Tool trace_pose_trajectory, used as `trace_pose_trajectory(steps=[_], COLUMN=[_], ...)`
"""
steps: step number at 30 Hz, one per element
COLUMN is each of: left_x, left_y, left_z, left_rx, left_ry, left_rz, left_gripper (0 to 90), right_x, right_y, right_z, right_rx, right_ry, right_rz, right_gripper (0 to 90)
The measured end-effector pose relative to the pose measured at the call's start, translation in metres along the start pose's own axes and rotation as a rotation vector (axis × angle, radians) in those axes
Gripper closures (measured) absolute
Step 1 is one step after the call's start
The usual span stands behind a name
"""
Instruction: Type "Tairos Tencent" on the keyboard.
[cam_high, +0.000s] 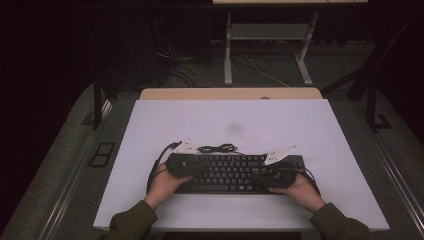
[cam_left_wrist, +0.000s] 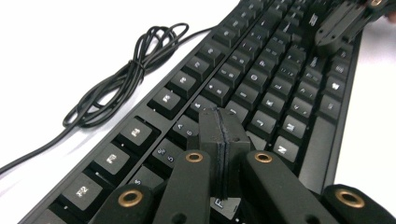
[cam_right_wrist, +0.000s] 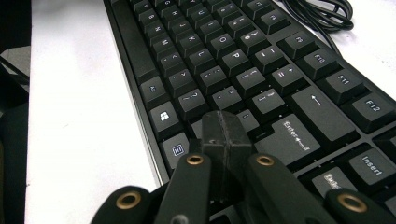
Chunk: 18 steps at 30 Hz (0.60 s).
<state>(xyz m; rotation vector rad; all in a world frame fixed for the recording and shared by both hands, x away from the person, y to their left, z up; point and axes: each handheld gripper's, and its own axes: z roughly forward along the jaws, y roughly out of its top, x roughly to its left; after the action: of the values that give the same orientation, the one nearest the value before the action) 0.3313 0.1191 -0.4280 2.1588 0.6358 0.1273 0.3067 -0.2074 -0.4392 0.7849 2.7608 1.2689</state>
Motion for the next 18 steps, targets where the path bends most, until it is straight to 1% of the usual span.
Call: trace_pose_trajectory(steps=[2,3,5,6,7,9,12,14,17,18], left_x=[0.0,0.0,0.002,0.002,0.002,0.003,0.004,0.003,0.004,0.004], left_y=[0.0,0.0,-0.001,-0.002,-0.002,-0.003,-0.006,-0.007,-0.009,-0.01], left_z=[-0.002,-0.002,-0.004,-0.005,-0.007,-0.01,-0.013,-0.016,-0.019,-0.02], left_rx=[-0.003,-0.01,-0.02,-0.03,-0.037,-0.042,-0.049,-0.054,-0.059,-0.057], left_ry=[0.002,0.0,0.01,0.01,0.01,0.008,0.006,0.004,0.013,0.02], left_rz=[0.0,-0.008,-0.013,-0.026,-0.025,-0.034,-0.036,-0.038,-0.034,-0.034], left_gripper=[87.3,85.6,77.9,73.7,71.1,61.4,50.4,44.8,34.7,29.8], right_x=[0.0,0.0,0.0,0.0,0.0,0.0,0.0,0.0,0.0,0.0], right_y=[0.0,0.0,0.0,0.0,0.0,0.0,0.0,0.0,0.0,0.0], right_z=[0.0,0.0,0.0,0.0,0.0,0.0,0.0,0.0,0.0,0.0], right_rx=[0.001,0.002,0.002,0.001,0.001,0.001,0.001,0.001,0.001,0.001], right_ry=[-0.001,-0.001,-0.002,-0.001,-0.001,-0.003,-0.003,-0.002,-0.002,-0.001], right_rz=[0.001,0.0,-0.001,0.001,0.0,-0.001,-0.001,0.0,0.001,0.002], right_gripper=[89.2,89.2,89.2,89.3,89.2,89.2,89.2,89.3,89.2,89.2])
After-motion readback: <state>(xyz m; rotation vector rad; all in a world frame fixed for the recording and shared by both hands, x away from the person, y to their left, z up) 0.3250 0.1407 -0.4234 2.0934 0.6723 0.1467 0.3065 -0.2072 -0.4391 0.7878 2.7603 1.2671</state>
